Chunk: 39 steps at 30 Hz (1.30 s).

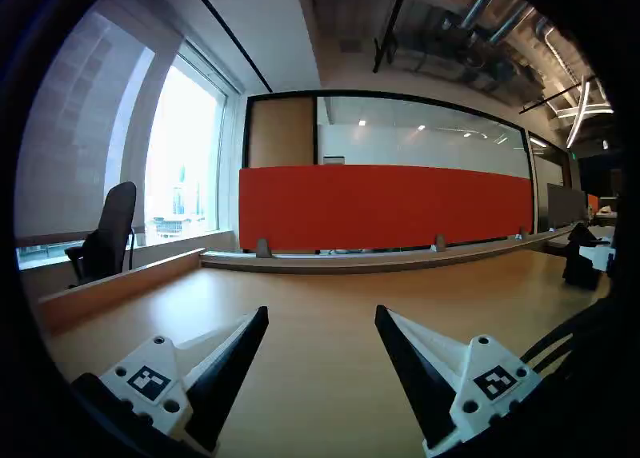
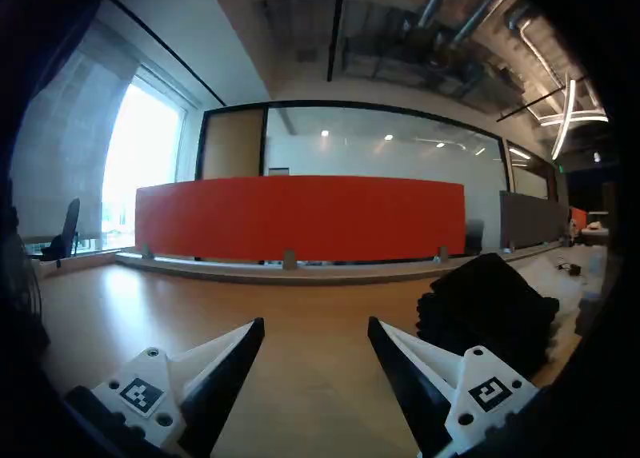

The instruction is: Fold towel

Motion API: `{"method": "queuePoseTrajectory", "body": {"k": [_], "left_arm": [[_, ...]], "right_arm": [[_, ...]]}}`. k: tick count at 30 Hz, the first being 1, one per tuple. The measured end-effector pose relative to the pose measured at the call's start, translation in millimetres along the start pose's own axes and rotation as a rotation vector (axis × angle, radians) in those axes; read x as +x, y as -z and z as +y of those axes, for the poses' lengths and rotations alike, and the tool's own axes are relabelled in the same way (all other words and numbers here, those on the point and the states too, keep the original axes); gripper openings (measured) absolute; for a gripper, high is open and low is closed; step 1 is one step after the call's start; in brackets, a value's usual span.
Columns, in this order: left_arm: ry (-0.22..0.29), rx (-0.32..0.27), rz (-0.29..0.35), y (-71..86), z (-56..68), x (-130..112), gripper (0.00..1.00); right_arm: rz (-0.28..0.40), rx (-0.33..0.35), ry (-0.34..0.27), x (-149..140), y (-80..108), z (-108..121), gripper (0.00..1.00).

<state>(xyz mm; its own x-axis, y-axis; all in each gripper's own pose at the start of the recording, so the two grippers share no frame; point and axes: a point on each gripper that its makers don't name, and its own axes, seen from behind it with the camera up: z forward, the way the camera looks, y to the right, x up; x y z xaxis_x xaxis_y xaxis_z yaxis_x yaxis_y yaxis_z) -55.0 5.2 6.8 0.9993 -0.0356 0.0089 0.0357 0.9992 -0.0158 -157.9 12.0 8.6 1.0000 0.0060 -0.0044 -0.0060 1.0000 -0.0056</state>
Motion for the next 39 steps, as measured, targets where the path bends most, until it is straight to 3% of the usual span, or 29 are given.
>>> {"method": "queuePoseTrajectory", "body": {"k": [39], "left_arm": [[-0.001, 0.000, 0.001, -0.8, -1.1, -1.6, 0.99]], "right_arm": [[0.000, 0.010, 0.000, -1.4, 0.0, -2.7, 1.00]]}}
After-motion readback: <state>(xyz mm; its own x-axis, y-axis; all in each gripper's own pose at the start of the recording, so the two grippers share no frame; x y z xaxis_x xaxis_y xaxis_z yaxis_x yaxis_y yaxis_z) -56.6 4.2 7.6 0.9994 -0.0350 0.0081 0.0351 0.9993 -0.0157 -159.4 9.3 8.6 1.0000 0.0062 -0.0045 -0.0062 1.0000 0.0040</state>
